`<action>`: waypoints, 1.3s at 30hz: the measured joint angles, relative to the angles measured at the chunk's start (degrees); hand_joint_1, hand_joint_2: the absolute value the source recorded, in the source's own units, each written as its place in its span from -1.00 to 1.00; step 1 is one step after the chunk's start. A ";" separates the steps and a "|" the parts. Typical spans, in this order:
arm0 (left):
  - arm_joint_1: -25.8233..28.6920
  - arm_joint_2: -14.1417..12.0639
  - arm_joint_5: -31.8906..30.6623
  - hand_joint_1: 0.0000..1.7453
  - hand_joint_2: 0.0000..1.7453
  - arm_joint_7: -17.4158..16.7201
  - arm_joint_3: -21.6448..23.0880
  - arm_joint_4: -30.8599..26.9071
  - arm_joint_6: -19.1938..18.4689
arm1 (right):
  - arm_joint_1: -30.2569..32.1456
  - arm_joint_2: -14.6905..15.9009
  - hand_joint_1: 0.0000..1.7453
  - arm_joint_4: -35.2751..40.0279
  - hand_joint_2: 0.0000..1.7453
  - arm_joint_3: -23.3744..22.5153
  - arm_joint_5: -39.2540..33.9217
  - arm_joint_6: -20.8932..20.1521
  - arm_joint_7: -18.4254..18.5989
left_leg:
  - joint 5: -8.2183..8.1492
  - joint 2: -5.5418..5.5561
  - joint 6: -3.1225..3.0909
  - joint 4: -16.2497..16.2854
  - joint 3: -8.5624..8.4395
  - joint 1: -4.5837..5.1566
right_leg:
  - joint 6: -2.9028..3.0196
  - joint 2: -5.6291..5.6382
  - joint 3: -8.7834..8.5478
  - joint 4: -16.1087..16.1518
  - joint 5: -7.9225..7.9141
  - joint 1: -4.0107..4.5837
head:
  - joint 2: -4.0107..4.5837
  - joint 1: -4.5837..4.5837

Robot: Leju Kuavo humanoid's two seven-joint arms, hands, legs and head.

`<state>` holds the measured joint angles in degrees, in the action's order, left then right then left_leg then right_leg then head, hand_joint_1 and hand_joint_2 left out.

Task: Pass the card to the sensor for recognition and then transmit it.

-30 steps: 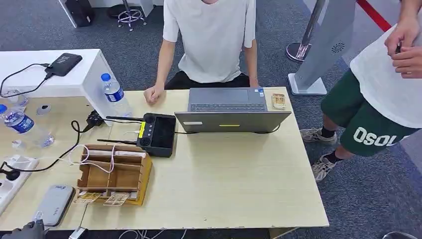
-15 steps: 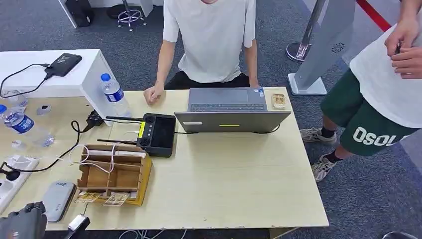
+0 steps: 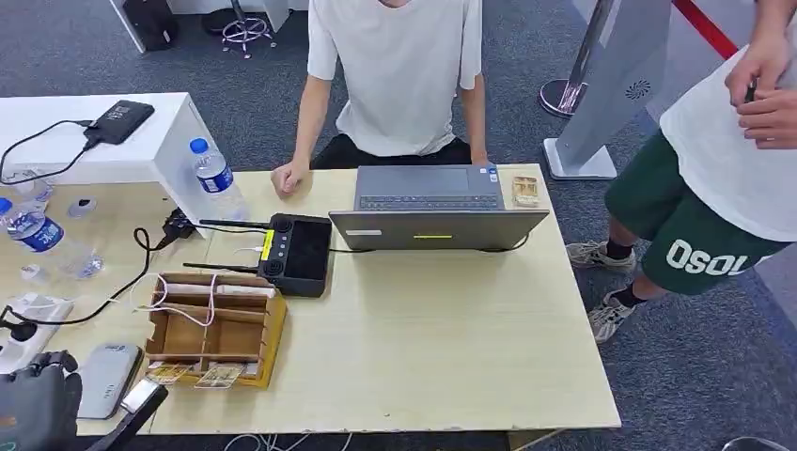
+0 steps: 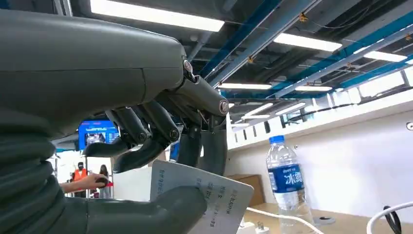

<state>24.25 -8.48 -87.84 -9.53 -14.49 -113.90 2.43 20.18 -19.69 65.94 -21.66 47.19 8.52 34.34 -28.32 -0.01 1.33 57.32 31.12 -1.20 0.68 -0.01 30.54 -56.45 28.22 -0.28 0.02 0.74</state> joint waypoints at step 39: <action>-5.81 -2.32 0.00 1.00 1.00 -2.86 -12.66 17.66 4.02 | -0.05 0.00 -1.00 0.15 1.00 -0.02 1.86 -1.92 -0.15 | 0.00 -0.01 0.00 0.01 -0.01 0.00 | 0.00 0.00 0.03 -0.01 0.00 0.01 | 0.00 -0.02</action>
<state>18.44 -10.80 -87.84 -12.39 -27.15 -96.24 6.45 20.13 -19.69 66.10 -21.68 49.05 6.60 34.18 -28.32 -0.02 1.33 57.33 31.11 -1.20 0.68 -0.01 30.58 -56.46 28.22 -0.28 0.02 0.72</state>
